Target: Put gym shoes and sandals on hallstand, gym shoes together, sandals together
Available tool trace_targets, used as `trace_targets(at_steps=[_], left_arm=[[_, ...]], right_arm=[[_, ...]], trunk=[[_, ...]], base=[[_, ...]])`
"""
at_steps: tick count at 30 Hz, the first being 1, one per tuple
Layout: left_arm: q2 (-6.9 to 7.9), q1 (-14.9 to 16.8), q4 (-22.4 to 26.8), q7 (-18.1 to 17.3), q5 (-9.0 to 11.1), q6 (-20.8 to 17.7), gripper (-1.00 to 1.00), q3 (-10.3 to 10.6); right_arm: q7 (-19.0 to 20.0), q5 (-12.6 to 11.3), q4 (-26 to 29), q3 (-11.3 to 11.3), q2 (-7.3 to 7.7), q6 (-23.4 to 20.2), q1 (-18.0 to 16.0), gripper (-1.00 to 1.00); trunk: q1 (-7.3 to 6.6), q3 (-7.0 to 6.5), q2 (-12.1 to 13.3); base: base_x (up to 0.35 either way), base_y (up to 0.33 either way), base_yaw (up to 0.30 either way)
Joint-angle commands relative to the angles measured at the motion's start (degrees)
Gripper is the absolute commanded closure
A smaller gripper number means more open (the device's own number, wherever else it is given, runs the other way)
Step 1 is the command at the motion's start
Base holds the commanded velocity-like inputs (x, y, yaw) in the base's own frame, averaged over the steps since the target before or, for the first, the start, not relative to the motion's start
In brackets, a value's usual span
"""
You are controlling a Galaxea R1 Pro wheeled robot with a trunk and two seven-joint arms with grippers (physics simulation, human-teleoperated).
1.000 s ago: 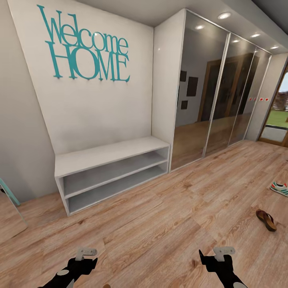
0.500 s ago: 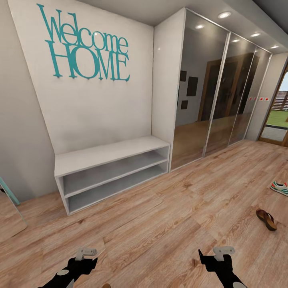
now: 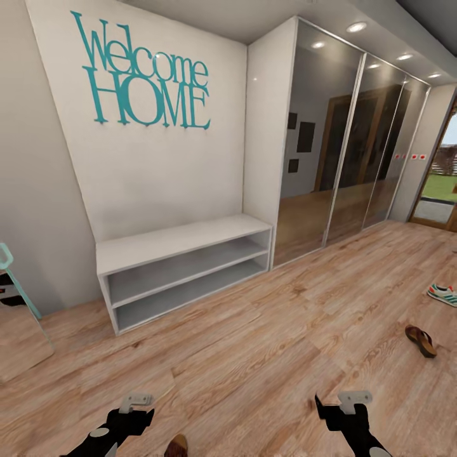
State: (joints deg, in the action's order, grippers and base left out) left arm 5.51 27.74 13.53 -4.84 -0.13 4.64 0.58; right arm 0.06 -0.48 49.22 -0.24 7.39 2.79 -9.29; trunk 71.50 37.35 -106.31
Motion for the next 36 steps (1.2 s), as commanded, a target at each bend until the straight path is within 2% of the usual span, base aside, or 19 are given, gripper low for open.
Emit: trace_targets(at_steps=[1, 13, 25, 36], left_arm=[[0.00, 0.04, -0.06, -0.17, -0.02, 0.20, -1.00, 0.05], [-0.16, 0.04, -0.02, -0.17, -0.09, 0.19, -1.00, 0.19], [-0.12, 0.05, 0.00, -0.17, -0.06, 0.19, -1.00, 0.23], [-0.12, 0.06, 0.01, -0.17, -0.05, 0.19, -1.00, 0.22]], right_arm=[[-0.02, -0.05, -0.02, -0.02, 0.00, 0.14, -0.02, -1.00], [-0.04, -0.05, -0.08, -0.02, -0.03, 0.11, -0.02, -1.00], [0.01, -0.06, -0.01, -0.02, -0.09, 0.11, -0.02, -1.00], [0.02, -0.13, 0.00, -0.02, -0.09, 0.11, -0.02, -1.00]], trunk=[[-0.03, 0.09, -0.03], [-0.03, 0.80, -0.03], [-0.03, 0.94, -0.03], [2.39, 3.15, -4.44]], base=[[-0.175, 0.130, 0.000], [-0.053, 0.039, 0.000], [-0.003, 0.002, 0.000], [0.000, 0.000, 0.000]])
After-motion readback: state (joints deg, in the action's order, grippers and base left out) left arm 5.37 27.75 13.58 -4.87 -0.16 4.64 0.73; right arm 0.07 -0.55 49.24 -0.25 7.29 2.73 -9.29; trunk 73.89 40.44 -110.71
